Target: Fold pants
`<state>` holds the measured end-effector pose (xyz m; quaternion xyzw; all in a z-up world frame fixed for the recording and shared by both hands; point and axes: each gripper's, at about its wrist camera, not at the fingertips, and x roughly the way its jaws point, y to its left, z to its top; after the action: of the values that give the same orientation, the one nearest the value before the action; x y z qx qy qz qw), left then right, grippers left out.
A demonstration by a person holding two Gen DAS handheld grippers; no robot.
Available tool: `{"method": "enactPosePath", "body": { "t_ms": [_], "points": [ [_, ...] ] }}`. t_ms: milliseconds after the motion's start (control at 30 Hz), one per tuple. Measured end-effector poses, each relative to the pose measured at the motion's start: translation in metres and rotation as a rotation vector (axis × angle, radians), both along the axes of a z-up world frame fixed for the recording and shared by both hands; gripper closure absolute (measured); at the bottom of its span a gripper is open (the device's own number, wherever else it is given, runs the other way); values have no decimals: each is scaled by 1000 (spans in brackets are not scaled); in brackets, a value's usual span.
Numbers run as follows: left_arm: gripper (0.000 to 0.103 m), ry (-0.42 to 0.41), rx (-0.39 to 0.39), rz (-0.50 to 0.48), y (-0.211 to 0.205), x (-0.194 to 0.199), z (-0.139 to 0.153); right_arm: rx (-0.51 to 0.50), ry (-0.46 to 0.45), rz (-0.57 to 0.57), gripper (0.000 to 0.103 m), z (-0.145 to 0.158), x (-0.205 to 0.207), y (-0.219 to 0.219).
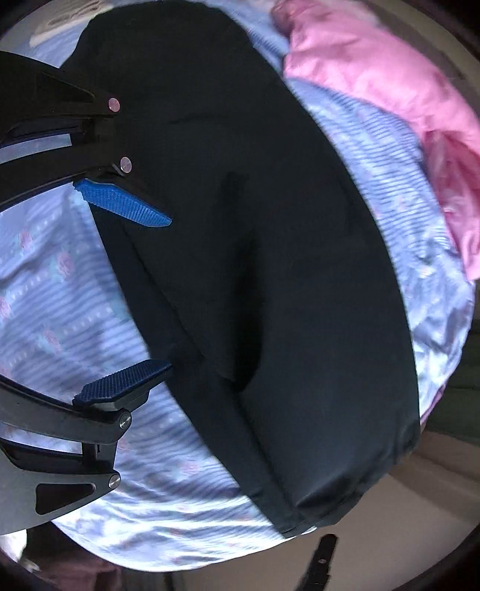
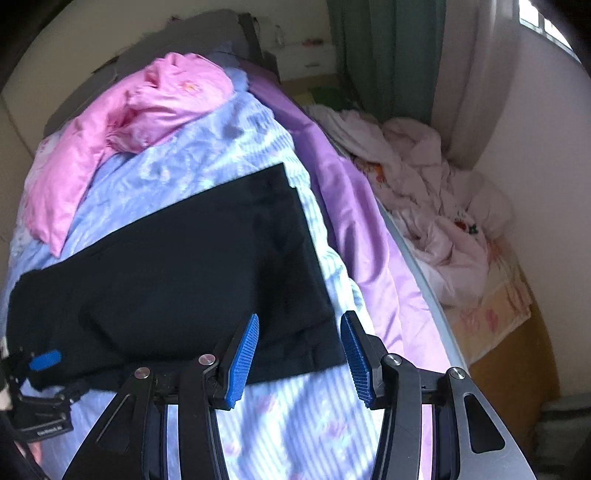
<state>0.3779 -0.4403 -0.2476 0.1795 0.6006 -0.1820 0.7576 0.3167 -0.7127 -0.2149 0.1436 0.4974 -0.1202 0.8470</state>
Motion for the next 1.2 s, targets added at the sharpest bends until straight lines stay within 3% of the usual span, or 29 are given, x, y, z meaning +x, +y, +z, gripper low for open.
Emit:
{"method": "enactPosePath", "body": {
  "t_ms": [133,267,500,600,667,733,767,833,867,967,1100,1133,1200],
  "points": [
    [29,23,23,-29,-10,6,-11,12,38,-29,55,-20,14,-10],
    [29,20,77,-78,-18,6,-20,88,51,-78,55,-33,17,-19],
    [31,47,99,-43,-10,8,-36,126,62,-98,55,-46,19,-24],
    [46,83,72,7,-2,12,-43,107,73,-83,57,-49,23,-23],
    [66,94,56,25,2,12,-44,96,82,-73,71,-50,27,-22],
    [84,98,45,25,3,9,-42,71,89,-69,76,-47,28,-21],
    [91,100,46,21,3,8,-41,64,87,-72,87,-45,28,-22],
    [97,85,55,3,2,2,-36,43,80,-85,92,-39,26,-25],
    [98,73,60,-8,2,-2,-32,37,69,-98,100,-33,24,-27],
    [98,36,66,-44,-1,-15,-19,0,47,-102,100,-18,22,-32],
    [98,4,93,-80,-5,-25,-14,37,13,-31,100,-5,18,-31],
    [98,11,92,-74,-7,-28,-14,50,0,-15,98,-4,16,-29],
    [98,29,87,-57,-10,-26,-15,52,3,-3,82,-6,16,-26]
  ]
}}
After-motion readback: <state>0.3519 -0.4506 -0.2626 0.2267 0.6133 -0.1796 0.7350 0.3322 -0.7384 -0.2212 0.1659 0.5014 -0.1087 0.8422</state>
